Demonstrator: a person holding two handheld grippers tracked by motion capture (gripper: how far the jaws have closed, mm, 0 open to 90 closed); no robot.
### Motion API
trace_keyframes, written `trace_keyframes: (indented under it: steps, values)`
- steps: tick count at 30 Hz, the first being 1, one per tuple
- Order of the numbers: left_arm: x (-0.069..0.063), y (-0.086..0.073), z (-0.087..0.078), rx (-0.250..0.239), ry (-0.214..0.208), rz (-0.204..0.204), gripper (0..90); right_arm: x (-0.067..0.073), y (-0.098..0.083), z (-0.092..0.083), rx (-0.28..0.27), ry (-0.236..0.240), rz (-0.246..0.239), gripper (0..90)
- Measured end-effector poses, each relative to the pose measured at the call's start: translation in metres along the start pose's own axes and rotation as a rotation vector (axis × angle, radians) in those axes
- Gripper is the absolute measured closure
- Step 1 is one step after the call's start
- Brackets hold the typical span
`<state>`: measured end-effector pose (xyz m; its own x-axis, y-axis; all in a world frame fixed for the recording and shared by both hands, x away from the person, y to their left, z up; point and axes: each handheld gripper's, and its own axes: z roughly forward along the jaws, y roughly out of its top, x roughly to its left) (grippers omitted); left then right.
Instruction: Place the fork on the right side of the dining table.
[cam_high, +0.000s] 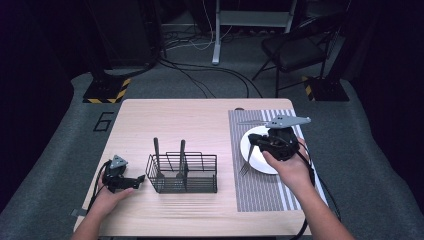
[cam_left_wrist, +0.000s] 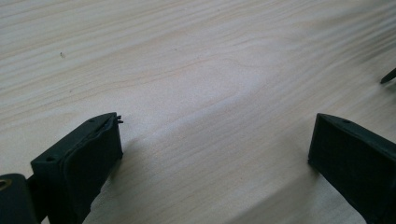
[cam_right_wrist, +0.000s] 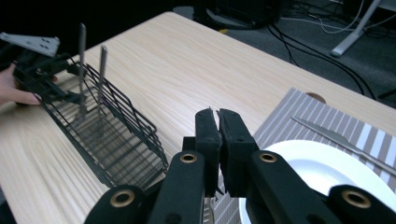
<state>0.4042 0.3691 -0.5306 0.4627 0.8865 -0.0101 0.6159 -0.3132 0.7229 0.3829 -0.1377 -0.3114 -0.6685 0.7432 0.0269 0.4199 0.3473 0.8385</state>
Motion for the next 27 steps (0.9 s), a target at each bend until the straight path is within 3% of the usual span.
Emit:
trace_keyframes:
  steps: [13, 27]
  values:
    - [0.0, 0.0, 0.0, -0.001, 0.0, 0.0, 2.4, -0.007, -0.031, 0.014, 0.01, -0.045, 0.033, 86.7]
    - [0.0, 0.0, 0.0, -0.001, 0.0, 0.0, 2.4, -0.01, -0.047, 0.022, 0.013, -0.064, 0.068, 86.7]
